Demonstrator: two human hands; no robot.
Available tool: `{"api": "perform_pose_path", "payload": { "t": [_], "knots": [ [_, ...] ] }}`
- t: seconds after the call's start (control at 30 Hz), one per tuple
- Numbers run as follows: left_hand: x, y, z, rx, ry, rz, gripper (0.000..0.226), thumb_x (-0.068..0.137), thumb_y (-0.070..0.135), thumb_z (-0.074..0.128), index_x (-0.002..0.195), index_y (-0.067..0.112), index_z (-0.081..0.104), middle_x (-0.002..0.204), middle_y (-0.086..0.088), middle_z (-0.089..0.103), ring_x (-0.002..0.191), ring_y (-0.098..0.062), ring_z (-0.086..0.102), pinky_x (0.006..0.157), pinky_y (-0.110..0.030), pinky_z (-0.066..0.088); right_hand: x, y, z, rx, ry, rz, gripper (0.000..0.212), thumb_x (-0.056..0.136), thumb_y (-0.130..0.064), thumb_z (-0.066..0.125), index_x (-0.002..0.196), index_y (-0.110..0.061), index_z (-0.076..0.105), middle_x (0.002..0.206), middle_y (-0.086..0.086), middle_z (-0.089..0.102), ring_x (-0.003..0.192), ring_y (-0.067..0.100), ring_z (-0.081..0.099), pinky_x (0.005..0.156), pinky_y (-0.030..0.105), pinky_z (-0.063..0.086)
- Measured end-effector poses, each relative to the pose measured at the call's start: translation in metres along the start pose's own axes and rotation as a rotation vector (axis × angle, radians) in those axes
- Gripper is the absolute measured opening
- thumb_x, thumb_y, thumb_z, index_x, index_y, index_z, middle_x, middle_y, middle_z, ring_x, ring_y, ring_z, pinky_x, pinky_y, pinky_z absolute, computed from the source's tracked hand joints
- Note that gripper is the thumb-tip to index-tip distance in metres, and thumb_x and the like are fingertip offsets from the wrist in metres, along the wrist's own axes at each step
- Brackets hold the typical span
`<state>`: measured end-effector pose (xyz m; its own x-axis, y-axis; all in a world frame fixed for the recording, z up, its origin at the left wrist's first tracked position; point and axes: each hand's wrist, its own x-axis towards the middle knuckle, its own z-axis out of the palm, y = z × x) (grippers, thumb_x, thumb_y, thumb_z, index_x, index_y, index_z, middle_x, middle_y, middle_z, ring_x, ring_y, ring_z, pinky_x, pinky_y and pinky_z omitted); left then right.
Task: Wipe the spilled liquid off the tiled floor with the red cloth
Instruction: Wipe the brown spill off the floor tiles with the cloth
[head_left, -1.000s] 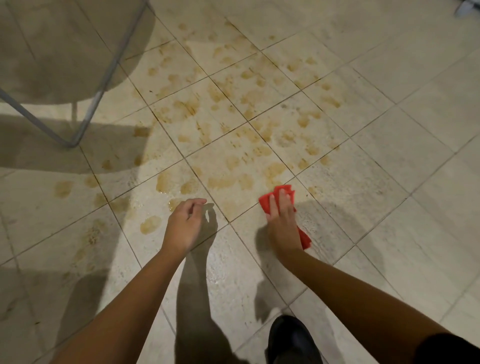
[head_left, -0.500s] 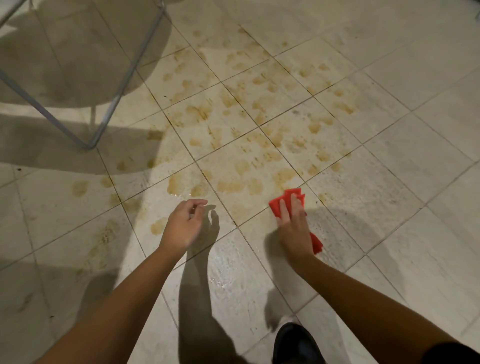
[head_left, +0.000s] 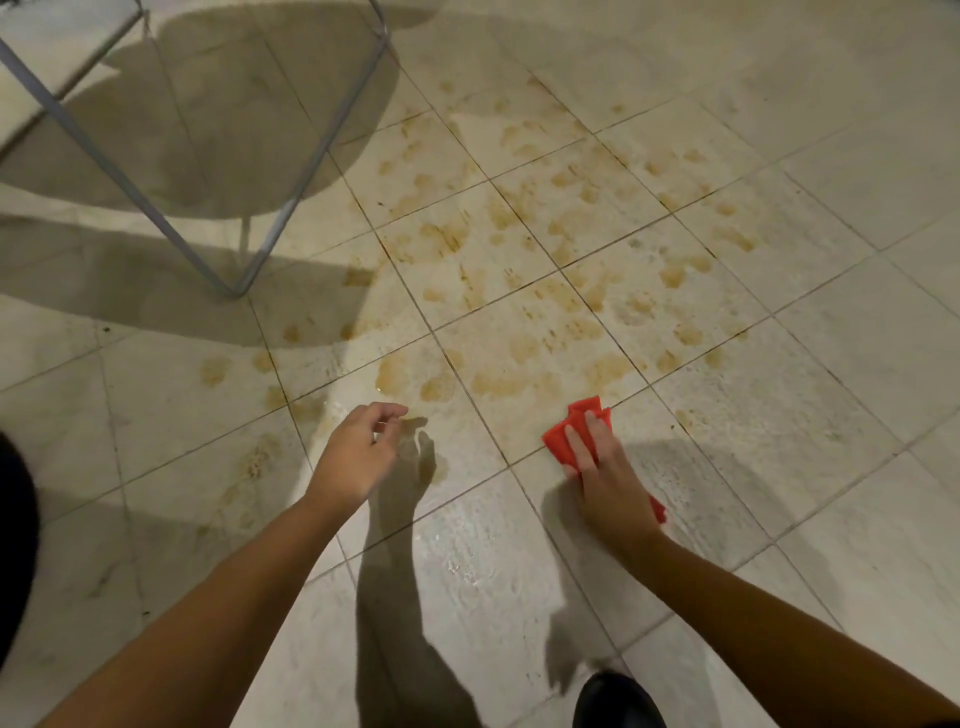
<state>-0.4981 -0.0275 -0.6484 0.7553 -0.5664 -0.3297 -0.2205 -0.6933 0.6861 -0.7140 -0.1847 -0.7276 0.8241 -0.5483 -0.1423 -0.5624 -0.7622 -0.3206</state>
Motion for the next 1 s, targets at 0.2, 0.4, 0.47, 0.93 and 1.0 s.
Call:
{"api": "perform_pose_path", "payload": {
  "t": [0.2, 0.4, 0.47, 0.93, 1.0],
  "knots": [
    [-0.002, -0.005, -0.009, 0.037, -0.022, 0.013, 0.024, 0.094, 0.019, 0.042, 0.111, 0.017, 0.059, 0.118, -0.002, 0.055, 0.096, -0.011, 0.050, 0.079, -0.021, 0.034, 0.032, -0.062, 0.021, -0.180, -0.034, -0.100, 0.064, 0.090, -0.006, 0.037, 0.139, -0.005, -0.005, 0.148, 0.023, -0.009, 0.138, 0.040, 0.000, 0.109, 0.052, 0.005],
    [0.009, 0.006, -0.037, 0.054, -0.004, 0.051, 0.024, 0.094, 0.019, 0.042, 0.112, 0.019, 0.058, 0.117, 0.000, 0.055, 0.096, -0.011, 0.050, 0.070, -0.018, 0.038, 0.008, -0.038, 0.016, -0.070, -0.143, -0.290, 0.046, 0.092, -0.026, 0.037, 0.136, -0.016, 0.032, 0.144, 0.015, 0.034, 0.130, 0.031, 0.037, 0.097, 0.046, 0.043],
    [0.012, 0.009, -0.047, 0.047, 0.003, 0.071, 0.023, 0.094, 0.018, 0.043, 0.110, 0.019, 0.059, 0.119, -0.001, 0.055, 0.097, -0.011, 0.050, 0.077, -0.021, 0.037, 0.008, -0.023, 0.004, -0.099, -0.108, -0.276, 0.043, 0.092, -0.022, 0.041, 0.135, -0.015, 0.037, 0.144, 0.016, 0.035, 0.129, 0.034, 0.038, 0.095, 0.049, 0.041],
    [0.008, -0.014, -0.062, 0.193, -0.042, 0.103, 0.026, 0.094, 0.020, 0.042, 0.115, 0.018, 0.056, 0.119, -0.002, 0.053, 0.096, -0.011, 0.047, 0.083, -0.023, 0.034, 0.035, -0.106, 0.029, -0.050, -0.164, -0.475, 0.056, 0.091, -0.019, 0.049, 0.140, -0.015, 0.022, 0.150, 0.014, 0.019, 0.138, 0.032, 0.020, 0.110, 0.041, 0.017],
    [0.012, -0.014, -0.076, 0.244, -0.057, 0.129, 0.026, 0.094, 0.020, 0.042, 0.116, 0.017, 0.055, 0.121, -0.003, 0.052, 0.098, -0.010, 0.046, 0.083, -0.023, 0.034, 0.028, -0.086, 0.023, -0.112, -0.121, -0.539, 0.056, 0.079, -0.024, 0.067, 0.130, -0.017, 0.044, 0.136, 0.014, 0.047, 0.121, 0.031, 0.049, 0.097, 0.043, 0.038]
  ]
}}
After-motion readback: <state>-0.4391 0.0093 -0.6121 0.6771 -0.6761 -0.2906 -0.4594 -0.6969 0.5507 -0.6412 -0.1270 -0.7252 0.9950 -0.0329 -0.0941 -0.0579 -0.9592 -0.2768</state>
